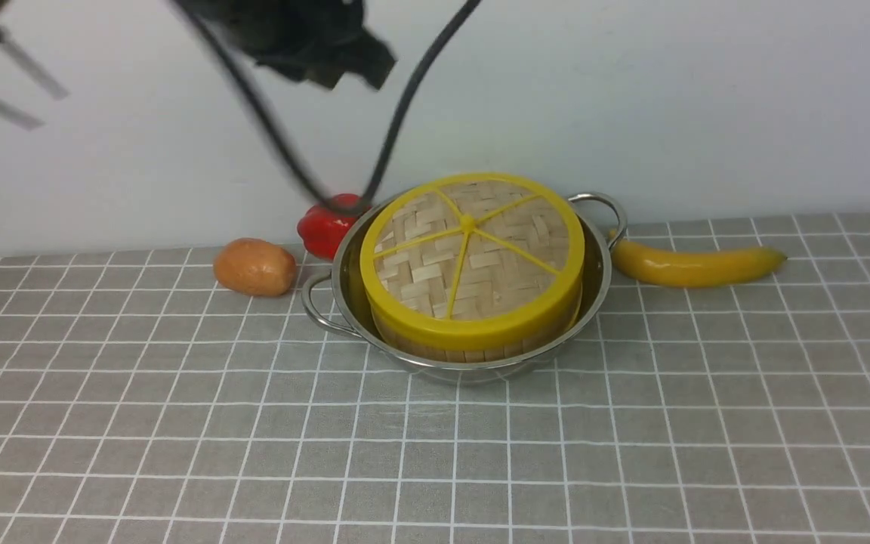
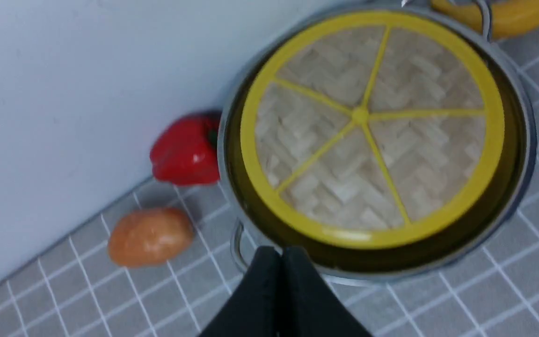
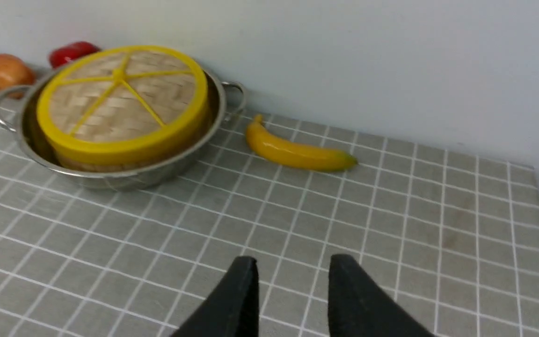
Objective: Place the steamer in the pot on the grey tablecloth, and put the lid on the steamer.
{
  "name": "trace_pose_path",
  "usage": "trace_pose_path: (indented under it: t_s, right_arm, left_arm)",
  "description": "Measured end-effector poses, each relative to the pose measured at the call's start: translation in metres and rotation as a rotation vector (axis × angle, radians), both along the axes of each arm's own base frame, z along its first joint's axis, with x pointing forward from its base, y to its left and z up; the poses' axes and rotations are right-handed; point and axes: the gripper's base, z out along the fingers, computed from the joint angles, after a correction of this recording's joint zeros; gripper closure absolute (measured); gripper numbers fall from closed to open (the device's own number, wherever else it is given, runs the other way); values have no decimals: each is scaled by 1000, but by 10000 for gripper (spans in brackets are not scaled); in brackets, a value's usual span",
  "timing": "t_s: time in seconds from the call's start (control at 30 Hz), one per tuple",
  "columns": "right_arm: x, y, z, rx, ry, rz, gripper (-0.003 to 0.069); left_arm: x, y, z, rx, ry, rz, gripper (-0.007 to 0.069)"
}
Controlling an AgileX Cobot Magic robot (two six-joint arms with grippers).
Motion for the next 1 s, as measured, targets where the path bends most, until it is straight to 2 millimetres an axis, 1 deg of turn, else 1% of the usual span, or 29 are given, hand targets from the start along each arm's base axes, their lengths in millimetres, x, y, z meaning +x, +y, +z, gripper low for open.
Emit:
trace_pose_path:
  t_s: [0.03,0.07,0.1,0.13,0.17,0.2,0.23,0.27,0.3,0.33,0.37,0.4,0.47,0.53,0.57,0.6,0.7,0.83,1.0]
  right_arm:
    - [1,0,-6,0,9,-4,435]
    - [-3,-2,-12,5,-10,-12,440]
    - [-4,-3,-29,14,-11,-20,452]
    - [-8,-4,-45,29,-28,-24,472]
    - [-8,-4,-44,32,-32,-24,476]
    - [-9,-3,-62,44,-34,-21,515]
    - [-10,-3,-64,45,-33,-21,528]
    - [-10,-3,-72,49,-26,-20,564]
    - [-9,-3,-79,50,-15,-19,597]
    - [-8,-2,-87,50,-4,-18,651]
    - [-8,-2,-89,49,1,-18,665]
    - [-7,-2,-92,47,8,-18,672]
    - [-6,-2,-93,50,5,-18,674]
    - [-6,-1,-92,64,6,-16,674]
    - [-6,-1,-92,66,7,-15,674]
    - [-7,1,-93,89,14,-7,674]
    - [-8,5,-93,139,30,14,670]
    - [-9,9,-93,194,49,42,666]
    - [-11,14,-93,258,72,77,659]
  left_arm:
    - [-2,1,-5,8,18,0,648]
    - [-12,6,-5,8,24,0,648]
    - [-26,11,-17,15,59,-4,648]
    - [-42,16,-25,-12,54,-15,648]
    - [-45,17,-27,-10,60,-15,648]
    - [-63,22,-35,-60,32,-29,648]
    - [-68,24,-39,-63,36,-29,648]
    - [-81,27,-43,-101,10,-34,648]
    - [-87,29,-52,-114,11,-36,648]
    - [-102,33,-65,-145,10,-36,648]
    - [-111,36,-70,-159,6,-35,648]
    - [-120,39,-83,-172,19,-32,646]
    - [-134,44,-99,-193,37,-27,646]
    - [-146,48,-108,-213,49,-22,646]
    - [-147,48,-108,-215,50,-22,646]
    - [-155,51,-110,-232,48,-21,646]
    - [-165,53,-105,-270,38,-22,643]
    - [-170,54,-100,-294,21,-24,641]
    - [-170,54,-100,-295,21,-23,633]
